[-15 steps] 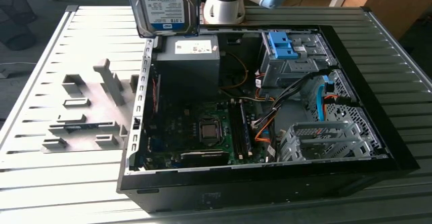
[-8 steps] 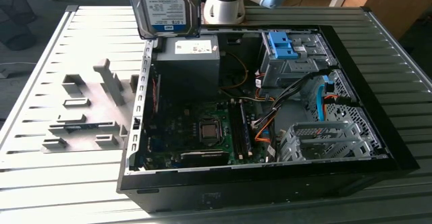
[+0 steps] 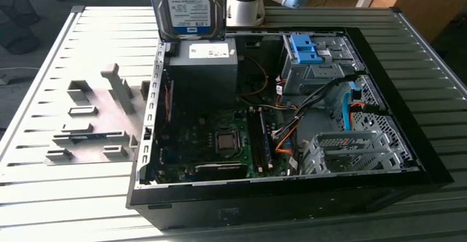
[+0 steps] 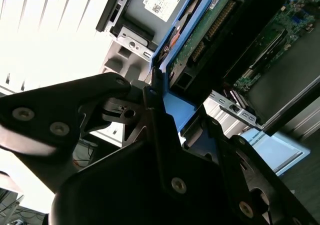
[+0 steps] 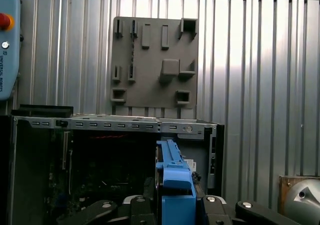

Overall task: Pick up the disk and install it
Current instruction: 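Pick up the disk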

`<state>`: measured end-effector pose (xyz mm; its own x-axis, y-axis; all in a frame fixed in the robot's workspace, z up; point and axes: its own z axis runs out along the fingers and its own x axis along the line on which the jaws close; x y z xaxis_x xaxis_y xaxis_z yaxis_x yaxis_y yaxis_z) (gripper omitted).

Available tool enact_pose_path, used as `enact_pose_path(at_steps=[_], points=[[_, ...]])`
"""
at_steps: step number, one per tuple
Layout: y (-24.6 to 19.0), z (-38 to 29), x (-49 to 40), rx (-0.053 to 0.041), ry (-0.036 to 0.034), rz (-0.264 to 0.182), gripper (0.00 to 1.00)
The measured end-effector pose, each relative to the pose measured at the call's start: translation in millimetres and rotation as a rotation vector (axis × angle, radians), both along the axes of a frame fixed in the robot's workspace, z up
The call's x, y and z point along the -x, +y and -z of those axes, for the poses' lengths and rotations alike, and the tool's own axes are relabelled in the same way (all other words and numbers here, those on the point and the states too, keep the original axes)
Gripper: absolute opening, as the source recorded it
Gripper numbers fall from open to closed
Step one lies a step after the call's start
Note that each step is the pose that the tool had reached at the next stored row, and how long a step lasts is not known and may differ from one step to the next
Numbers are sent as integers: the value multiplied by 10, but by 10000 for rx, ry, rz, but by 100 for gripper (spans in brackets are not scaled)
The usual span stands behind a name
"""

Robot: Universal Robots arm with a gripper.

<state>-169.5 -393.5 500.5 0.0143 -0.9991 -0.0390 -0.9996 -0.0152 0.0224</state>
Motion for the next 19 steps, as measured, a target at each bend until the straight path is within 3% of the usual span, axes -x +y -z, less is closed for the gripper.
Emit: enact_pose_path(at_steps=[11,19], points=[[0,0,-220,1,0,0,37],[0,0,-223,0,0,1,37]])
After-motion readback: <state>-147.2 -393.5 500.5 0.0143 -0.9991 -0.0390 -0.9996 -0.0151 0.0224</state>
